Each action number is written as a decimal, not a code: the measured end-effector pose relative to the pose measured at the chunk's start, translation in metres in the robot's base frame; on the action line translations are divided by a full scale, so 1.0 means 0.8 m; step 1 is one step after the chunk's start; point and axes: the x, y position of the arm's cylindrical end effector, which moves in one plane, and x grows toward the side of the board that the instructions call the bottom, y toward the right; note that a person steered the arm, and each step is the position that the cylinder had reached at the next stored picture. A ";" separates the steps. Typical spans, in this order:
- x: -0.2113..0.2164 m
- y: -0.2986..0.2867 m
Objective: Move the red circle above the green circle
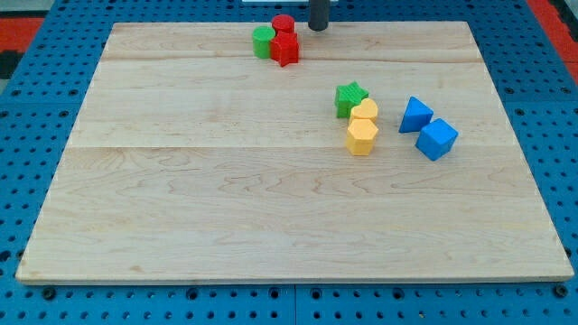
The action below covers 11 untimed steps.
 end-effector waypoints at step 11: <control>0.002 -0.089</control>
